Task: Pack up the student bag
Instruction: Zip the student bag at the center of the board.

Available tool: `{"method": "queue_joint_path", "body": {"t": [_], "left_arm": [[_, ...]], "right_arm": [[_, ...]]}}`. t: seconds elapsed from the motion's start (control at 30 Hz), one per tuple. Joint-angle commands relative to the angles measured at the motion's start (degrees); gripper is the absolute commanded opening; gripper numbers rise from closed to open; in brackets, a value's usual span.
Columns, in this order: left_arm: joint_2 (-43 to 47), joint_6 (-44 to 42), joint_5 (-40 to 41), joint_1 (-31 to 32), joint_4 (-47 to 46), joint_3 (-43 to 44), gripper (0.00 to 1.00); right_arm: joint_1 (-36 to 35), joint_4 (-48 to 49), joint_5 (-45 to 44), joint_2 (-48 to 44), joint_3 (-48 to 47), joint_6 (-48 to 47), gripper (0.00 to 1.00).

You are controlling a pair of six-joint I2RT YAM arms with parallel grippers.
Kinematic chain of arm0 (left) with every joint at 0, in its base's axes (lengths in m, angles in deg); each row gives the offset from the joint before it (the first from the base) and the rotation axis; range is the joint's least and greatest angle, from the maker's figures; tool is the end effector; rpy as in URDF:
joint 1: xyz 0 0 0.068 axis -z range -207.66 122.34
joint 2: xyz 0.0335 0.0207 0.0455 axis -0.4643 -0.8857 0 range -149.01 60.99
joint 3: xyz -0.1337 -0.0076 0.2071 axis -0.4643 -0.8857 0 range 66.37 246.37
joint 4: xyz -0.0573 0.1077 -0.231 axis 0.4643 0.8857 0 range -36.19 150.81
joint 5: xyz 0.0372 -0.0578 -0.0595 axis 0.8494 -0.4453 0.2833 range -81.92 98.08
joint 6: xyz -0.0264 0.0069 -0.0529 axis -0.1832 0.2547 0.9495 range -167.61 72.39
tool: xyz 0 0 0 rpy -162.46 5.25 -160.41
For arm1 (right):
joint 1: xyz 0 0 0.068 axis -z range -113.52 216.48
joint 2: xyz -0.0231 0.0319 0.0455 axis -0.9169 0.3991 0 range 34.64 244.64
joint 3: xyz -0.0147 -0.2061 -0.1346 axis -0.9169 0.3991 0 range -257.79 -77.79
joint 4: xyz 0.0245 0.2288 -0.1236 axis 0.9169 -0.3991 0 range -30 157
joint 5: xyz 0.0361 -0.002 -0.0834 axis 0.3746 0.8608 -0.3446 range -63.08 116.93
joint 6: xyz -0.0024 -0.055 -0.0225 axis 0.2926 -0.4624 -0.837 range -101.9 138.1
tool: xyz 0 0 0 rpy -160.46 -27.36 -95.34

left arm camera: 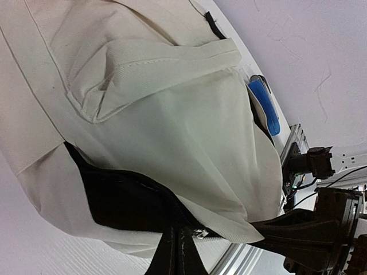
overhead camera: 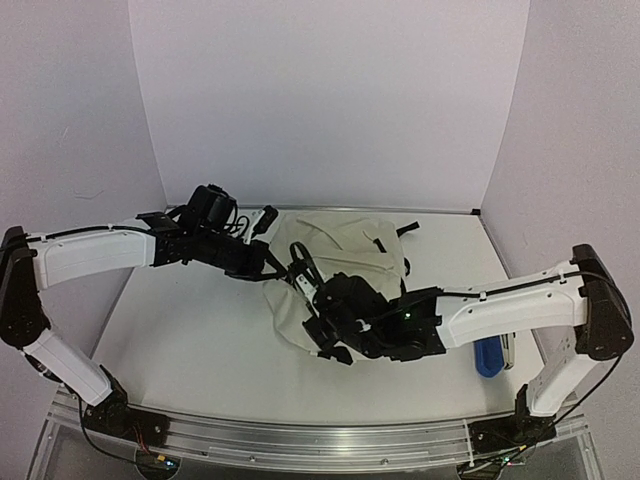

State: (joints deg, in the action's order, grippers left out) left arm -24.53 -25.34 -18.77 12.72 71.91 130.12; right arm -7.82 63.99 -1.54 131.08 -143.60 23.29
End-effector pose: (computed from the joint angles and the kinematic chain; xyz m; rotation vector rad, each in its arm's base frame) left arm 0.2445 -0.2339 0.2423 0.6444 2.3356 -1.0766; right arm 0.1231 0.3614 0.2136 -0.9447 1.8687 0.3058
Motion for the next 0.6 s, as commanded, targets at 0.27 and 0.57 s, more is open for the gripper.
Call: {"method": "queue_joint_path", "body": {"t": [0.27, 0.57], "left_arm": [[4.1, -0.4, 9.1, -2.2, -2.6, 2.0, 0.0], [1.1, 0.0, 8.8, -4.2, -2.8, 1.8, 0.0]], "right_arm": [[-2.7, -5.8, 0.7, -9.0, 4.4, 7.6, 0.0], [-2.9, -6.8, 4.7, -12.6, 3.7, 9.5, 0.0]]}}
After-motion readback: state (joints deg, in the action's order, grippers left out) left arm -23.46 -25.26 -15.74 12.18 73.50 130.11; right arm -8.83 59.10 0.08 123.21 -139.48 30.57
